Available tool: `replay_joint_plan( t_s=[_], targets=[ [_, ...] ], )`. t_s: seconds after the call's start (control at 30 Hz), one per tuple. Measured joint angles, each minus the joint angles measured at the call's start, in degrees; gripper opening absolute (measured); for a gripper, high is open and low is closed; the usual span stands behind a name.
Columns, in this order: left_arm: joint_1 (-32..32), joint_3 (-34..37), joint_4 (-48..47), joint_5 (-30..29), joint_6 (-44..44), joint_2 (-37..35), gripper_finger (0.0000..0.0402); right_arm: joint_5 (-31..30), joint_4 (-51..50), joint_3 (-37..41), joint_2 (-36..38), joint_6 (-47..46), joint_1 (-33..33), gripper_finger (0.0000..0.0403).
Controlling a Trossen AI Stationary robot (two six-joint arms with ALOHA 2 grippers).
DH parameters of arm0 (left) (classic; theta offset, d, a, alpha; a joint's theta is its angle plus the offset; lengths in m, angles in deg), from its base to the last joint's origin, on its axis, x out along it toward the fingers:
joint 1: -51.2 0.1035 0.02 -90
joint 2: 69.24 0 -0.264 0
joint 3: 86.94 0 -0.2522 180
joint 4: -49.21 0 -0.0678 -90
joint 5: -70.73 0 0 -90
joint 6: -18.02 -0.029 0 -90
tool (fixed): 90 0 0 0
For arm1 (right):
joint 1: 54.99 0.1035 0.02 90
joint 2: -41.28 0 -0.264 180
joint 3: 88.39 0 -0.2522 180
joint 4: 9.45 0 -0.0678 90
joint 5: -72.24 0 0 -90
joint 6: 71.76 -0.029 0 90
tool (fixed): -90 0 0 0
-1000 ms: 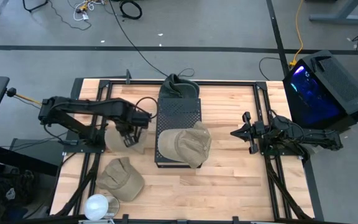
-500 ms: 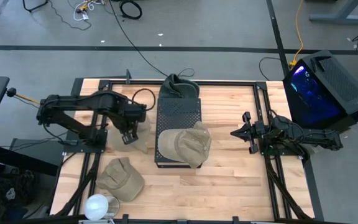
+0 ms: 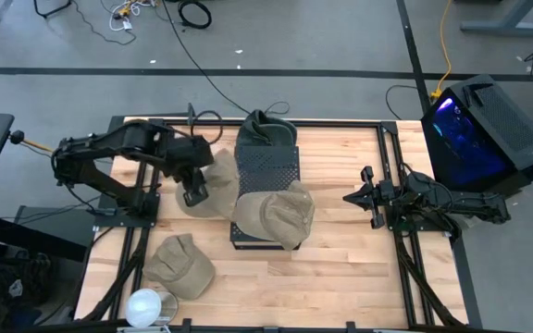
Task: Pick & Place hat
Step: Stack the top brown cap on top of the other brown cap on the shelf
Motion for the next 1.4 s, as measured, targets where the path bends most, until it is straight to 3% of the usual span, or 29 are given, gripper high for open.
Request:
replay_joint_plan(
  t_s=[0.67, 1.0, 1.4],
  targets=[
    [-1.8, -2.8, 16.7, 3.5, -4.1, 2.9, 0.0003, 0.0, 0.0, 0.0, 0.0, 0.0, 0.0, 0.0007],
    [-1.8, -2.8, 17.1, 4.6, -6.7, 6.4, 0.0003, 0.0, 0.0, 0.0, 0.0, 0.0, 0.0, 0.0007],
    [-1.8, -2.8, 24.3, 4.6, -7.4, 8.9, 0.0003, 0.0, 0.0, 0.0, 0.0, 0.0, 0.0, 0.0007]
  ],
)
